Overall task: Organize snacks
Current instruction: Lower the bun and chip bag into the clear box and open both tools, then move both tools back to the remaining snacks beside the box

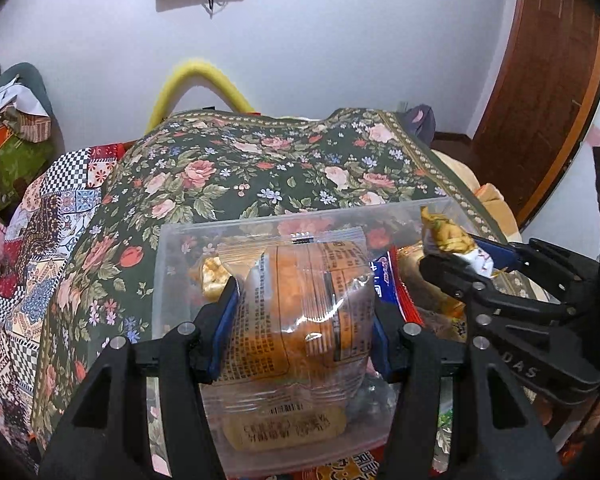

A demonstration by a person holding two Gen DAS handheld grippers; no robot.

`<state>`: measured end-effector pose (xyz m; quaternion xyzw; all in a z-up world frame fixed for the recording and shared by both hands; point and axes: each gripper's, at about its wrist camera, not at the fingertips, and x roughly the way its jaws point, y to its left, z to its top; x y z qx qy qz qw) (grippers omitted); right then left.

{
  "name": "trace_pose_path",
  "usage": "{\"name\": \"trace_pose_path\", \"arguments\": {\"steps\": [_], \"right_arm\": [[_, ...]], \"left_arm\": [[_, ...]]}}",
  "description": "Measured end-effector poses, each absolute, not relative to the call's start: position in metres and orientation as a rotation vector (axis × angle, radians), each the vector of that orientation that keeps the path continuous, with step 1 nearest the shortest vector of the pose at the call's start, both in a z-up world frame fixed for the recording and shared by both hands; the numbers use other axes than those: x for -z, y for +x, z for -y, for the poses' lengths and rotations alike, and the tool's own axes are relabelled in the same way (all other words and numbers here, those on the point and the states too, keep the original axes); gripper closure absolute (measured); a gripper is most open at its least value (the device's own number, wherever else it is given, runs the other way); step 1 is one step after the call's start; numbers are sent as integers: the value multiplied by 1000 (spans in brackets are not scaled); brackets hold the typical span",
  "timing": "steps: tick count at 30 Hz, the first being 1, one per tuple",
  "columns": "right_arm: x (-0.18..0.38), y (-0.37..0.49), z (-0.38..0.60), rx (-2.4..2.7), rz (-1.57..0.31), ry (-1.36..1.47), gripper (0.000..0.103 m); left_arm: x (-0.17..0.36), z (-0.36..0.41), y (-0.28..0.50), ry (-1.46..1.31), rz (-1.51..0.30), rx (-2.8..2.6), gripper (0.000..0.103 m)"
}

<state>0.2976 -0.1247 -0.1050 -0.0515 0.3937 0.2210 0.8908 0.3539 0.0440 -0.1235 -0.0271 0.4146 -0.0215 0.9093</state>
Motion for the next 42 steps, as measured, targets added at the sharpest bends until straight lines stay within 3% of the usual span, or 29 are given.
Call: {"name": "trace_pose_path", "arguments": {"steps": [10,14,25,42], "right_arm": [[121,303,121,-440,-865,-153,59],[115,295,120,-438,-841,-178,47],[85,249,129,-507,-761,-176,41],[125,169,133,-597,-874,-124,36]], "left_arm": [[136,-42,355,-43,-926,52,43],[130,-44,346,-58,-911,54,42],[96,-56,284,-6,-833,82,38],[152,-106,193,-99,-898,61,36]]}}
